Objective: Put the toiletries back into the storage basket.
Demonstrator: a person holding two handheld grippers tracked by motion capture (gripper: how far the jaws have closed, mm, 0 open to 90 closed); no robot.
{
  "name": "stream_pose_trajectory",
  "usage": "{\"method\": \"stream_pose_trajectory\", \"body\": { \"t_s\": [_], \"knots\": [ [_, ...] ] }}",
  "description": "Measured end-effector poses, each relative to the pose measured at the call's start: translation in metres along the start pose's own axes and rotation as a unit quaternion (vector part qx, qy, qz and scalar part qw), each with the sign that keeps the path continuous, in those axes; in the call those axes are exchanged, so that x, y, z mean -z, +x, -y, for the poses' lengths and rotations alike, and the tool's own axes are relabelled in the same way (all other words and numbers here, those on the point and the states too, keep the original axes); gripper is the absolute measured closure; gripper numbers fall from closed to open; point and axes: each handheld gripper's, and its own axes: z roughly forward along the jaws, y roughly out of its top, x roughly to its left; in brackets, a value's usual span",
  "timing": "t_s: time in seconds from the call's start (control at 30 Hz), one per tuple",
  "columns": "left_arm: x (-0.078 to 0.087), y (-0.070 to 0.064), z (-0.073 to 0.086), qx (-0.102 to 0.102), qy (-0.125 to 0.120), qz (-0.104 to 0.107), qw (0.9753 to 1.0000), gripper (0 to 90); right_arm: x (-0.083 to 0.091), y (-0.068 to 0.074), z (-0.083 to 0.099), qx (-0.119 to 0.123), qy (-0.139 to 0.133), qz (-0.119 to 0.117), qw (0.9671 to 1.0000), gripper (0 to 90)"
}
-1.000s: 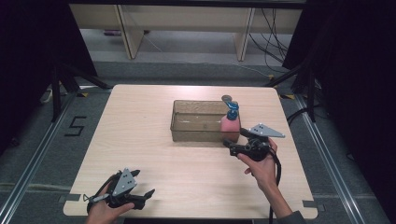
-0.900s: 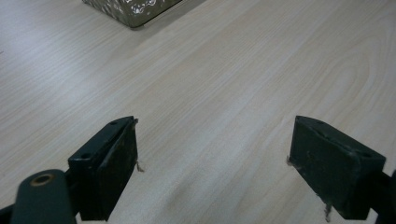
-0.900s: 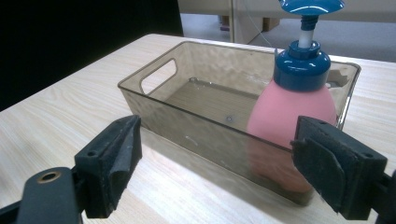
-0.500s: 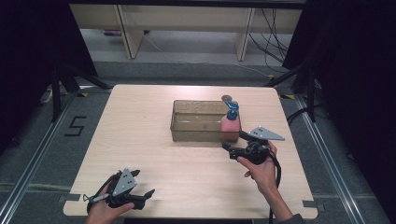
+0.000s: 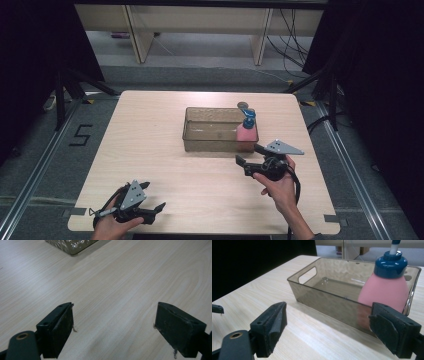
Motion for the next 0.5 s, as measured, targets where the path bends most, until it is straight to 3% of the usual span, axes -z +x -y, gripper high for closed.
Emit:
{"method": "stream_pose_trajectory", "body": {
  "t_s": [0.03,0.1,0.27,0.33,0.37,0.4,0.47,0.5],
  "knots": [
    [0.0,-0.0005,0.0002,0.002,0.001,0.001,1.0,14.9,0.0017,0.0035,0.0005,-0.019,0.008,0.0,0.9998,15.7],
    [-0.0002,-0.0004,0.0002,0.003,0.001,0.001,1.0,14.9,0.0029,0.0019,0.0007,0.001,0.002,0.003,1.0,15.7],
    [0.0001,0.0003,0.0001,-0.001,0.004,-0.001,1.0,14.9,0.0043,0.0043,0.0041,-0.007,0.005,-0.004,1.0,15.8],
    [0.0001,-0.0002,0.0,0.001,0.0,0.0,1.0,14.9,0.0048,0.0037,0.0051,0.007,0.0,0.004,1.0,15.8],
    [0.0001,-0.0004,0.0002,0.002,0.001,0.001,1.0,14.9,0.0058,0.0058,0.0063,-0.009,0.007,-0.004,0.9999,15.8],
    [0.0001,-0.0005,0.0002,0.003,0.001,0.001,1.0,14.9,0.0067,0.0047,0.0064,0.003,0.007,0.003,1.0,15.8],
    [0.0001,0.0006,-0.0001,-0.002,0.003,-0.001,1.0,14.9,0.0074,0.0084,0.0082,-0.018,0.006,-0.002,0.9998,15.8],
    [0.0001,0.0,-0.0001,0.0,0.0,0.0,1.0,14.9,0.007,0.0054,0.0084,0.006,0.003,-0.004,1.0,15.8]
  ]
}}
